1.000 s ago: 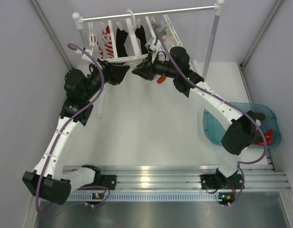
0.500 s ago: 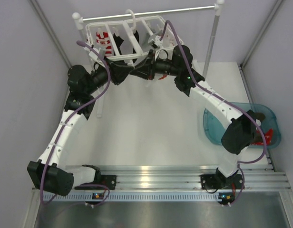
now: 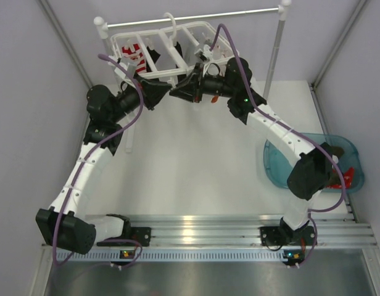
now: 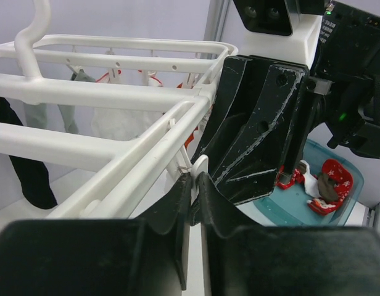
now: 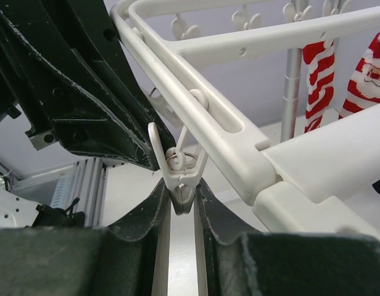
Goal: Clip the socks to the hanger
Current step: Open the clamp at the hanger.
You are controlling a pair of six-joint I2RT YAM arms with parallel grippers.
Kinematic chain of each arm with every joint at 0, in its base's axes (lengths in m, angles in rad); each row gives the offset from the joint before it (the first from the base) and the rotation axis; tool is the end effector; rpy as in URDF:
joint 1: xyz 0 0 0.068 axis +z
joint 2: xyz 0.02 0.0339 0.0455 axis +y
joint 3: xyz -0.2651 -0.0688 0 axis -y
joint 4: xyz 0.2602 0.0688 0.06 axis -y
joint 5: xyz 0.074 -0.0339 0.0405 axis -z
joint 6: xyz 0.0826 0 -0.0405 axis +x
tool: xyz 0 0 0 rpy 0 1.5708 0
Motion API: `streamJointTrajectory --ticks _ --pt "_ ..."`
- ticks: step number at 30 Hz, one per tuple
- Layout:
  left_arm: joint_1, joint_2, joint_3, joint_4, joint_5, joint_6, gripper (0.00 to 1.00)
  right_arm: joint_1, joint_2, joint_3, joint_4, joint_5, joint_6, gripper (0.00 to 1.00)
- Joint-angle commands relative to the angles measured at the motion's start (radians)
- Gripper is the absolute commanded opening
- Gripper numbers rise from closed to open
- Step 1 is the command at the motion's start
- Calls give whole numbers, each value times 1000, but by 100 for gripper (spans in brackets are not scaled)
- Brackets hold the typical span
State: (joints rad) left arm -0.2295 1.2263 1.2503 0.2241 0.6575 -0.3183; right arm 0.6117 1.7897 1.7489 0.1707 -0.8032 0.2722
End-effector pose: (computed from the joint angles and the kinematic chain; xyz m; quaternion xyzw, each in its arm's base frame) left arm 0.3043 -0.1229 0.4635 0.2287 0.5920 -0.3929 0.6654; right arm 0.3508 0.3187 0.4386 -0.3921 0.5489 0.5290 0.5150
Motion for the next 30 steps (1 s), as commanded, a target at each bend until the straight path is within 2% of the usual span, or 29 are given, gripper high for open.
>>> streamJointTrajectory --ticks 1,6,18,30 --pt "-4 -21 -3 112 37 -19 18 -1 20 37 29 -30 1 0" --pt "-5 -24 -28 181 -1 -56 27 0 25 34 41 -48 7 0" --pt "-5 22 -29 247 -12 -125 18 0 28 32 62 -67 22 0" --pt "-5 -7 -49 149 40 -87 23 -12 45 43 138 -86 126 0"
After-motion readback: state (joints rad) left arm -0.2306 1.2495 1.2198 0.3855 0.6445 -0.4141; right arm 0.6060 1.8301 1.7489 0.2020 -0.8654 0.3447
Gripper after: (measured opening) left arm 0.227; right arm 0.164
